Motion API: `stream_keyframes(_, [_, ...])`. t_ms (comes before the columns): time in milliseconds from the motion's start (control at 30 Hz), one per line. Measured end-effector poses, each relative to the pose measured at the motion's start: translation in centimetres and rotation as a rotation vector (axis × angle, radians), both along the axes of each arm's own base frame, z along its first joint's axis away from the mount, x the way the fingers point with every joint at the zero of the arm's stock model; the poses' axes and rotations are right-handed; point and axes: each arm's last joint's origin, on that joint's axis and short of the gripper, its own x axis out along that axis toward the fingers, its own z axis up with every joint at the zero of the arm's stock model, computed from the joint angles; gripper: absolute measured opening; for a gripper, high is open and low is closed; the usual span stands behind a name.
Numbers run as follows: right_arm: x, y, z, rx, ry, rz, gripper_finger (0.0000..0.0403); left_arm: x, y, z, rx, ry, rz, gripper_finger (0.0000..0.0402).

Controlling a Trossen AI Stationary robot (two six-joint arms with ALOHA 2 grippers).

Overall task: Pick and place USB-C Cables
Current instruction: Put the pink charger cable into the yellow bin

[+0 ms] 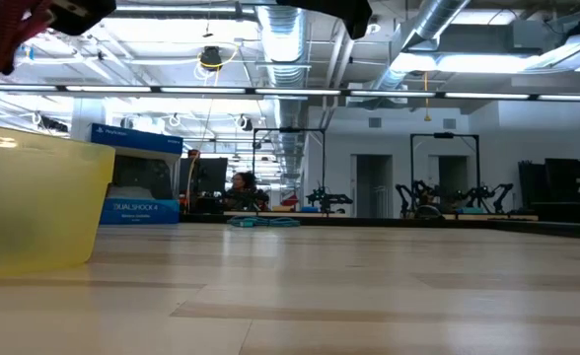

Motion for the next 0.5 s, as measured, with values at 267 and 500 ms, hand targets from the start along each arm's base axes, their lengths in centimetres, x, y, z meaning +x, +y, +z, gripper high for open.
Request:
stream_keyframes(267, [-0.13, 0.43, -0.01, 0.0, 0.001, 0.014, 0.0254, 0.4, 0.35, -0.34, -0.042, 0.051, -0.019, 0.0])
stream_keyframes(500, [-0.22, 0.72, -0.01, 0.023, 0.002, 0.016, 0.0254, 0.87, 0.63, -0.93, -0.01, 0.074, -0.032, 0.0])
